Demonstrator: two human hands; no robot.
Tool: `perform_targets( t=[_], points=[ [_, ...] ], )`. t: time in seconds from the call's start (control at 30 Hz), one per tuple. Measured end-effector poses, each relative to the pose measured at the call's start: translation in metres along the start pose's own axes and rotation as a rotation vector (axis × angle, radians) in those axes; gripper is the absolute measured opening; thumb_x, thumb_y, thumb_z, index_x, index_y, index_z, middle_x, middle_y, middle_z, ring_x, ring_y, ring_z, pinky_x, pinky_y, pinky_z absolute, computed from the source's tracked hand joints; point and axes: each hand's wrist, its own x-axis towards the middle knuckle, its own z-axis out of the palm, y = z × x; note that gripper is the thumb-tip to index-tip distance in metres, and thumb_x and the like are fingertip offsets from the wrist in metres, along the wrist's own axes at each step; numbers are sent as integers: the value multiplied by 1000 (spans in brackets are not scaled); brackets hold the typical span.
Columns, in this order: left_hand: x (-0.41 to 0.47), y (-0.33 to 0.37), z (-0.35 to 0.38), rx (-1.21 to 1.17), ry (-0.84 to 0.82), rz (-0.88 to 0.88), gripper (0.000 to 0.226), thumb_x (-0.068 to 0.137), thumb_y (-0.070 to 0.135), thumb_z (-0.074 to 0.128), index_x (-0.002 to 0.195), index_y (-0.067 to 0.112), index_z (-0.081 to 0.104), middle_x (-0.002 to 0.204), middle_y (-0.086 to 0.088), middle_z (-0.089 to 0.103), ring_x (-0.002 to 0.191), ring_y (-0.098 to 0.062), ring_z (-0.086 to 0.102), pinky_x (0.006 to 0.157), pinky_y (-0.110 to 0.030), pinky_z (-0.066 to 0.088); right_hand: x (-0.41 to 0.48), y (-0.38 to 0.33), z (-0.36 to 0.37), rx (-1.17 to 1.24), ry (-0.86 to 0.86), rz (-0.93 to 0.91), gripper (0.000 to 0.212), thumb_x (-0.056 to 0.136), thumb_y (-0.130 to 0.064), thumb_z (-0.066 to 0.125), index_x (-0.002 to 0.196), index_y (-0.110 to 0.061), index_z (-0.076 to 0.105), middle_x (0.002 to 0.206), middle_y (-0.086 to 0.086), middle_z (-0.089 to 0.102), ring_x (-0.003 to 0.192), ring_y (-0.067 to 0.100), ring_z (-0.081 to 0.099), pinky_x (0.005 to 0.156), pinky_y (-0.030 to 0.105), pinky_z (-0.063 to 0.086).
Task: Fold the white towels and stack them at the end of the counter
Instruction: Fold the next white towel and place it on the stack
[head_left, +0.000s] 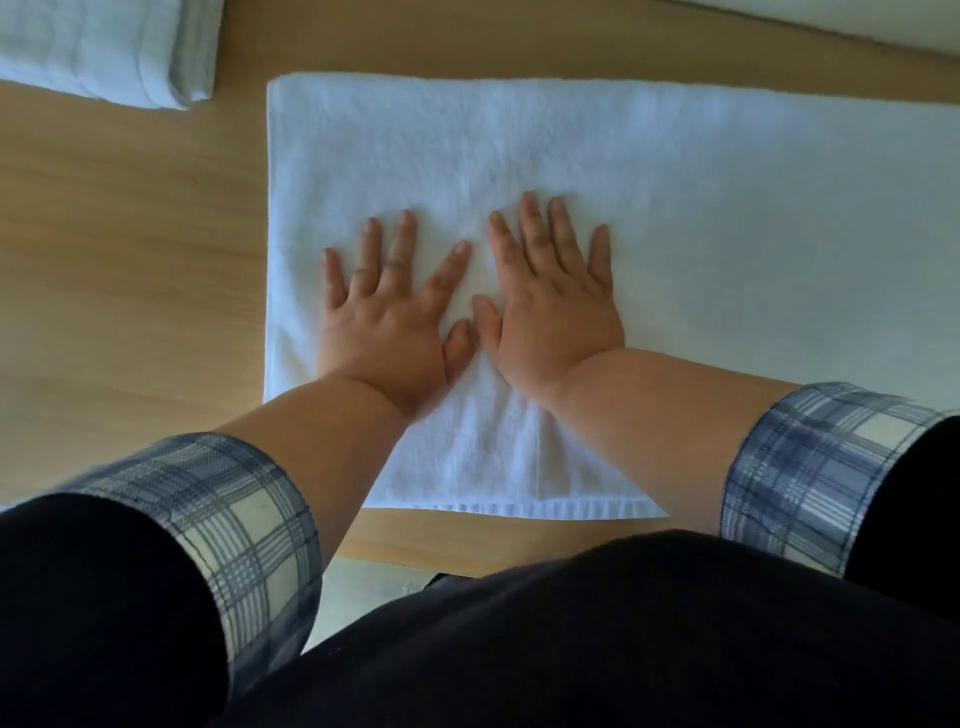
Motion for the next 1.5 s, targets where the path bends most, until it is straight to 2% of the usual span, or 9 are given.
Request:
perform_targets(
  t=[0.1,0.3,0.4,0.5,0.6,0.7,0.8,1.07,1.5],
  points=[
    [0,-1,2,12,11,12,68,91,66,18,153,47,-1,165,-7,-3,151,-31,-6,119,-58,-2,-33,7,6,-23,-38,-122,73,97,-62,15,159,-26,0,167,6,-9,153,26,-13,121,56,-5],
    [-1,-1,-1,4,22,14,69,90,61,24,154,45,3,165,-8,1,151,-32,-3,119,-59,1,-115,20,15,-21,-102,-367,80,95,-60,43,158,-17,20,166,12,7,153,33,2,119,63,10],
    [-1,0,-2,2,17,19,69,90,61,23,154,45,2,165,-8,-1,151,-32,-5,119,-59,2,-118,22,-2,161,-72,-405,66,92,-52,54,148,-18,46,158,9,36,147,31,30,115,60,26],
    [-1,-1,1,16,9,13,69,91,63,22,153,45,-2,165,-7,-4,151,-31,-7,119,-59,1,-69,13,-30,422,161,-378,49,95,-40,52,138,-16,56,138,4,56,124,25,54,103,49,40],
    [0,1,0,11,14,15,70,93,61,23,152,39,-5,165,-10,1,151,-33,-3,119,-59,4,15,-17,-52,385,302,-216,52,96,-33,44,147,-20,46,149,4,48,138,25,42,112,43,30],
    [-1,0,-2,14,14,14,70,91,58,22,153,37,-2,165,-11,5,151,-33,0,119,-59,5,77,-37,-51,231,68,-116,57,104,-38,32,158,-27,19,166,1,16,153,23,7,122,49,6],
    [-1,-1,0,9,18,7,68,90,63,21,153,45,3,165,-9,5,151,-31,-1,119,-58,5,85,-21,-28,140,-44,18,60,104,-48,22,159,-29,9,168,1,-4,153,22,-10,121,51,-9],
    [0,-5,10,42,62,29,79,83,85,11,153,49,1,165,-1,1,151,-26,-3,120,-55,1,1,50,-7,45,5,282,73,96,-61,8,158,-26,-8,166,4,-15,152,23,-15,121,52,-9],
    [-5,10,-12,147,-87,68,71,92,69,8,153,39,-15,164,-4,-15,150,-26,-14,120,-48,-8,-103,141,2,104,-75,559,79,92,-69,3,155,-25,-20,163,6,-27,150,26,-23,120,53,-12]
  ],
)
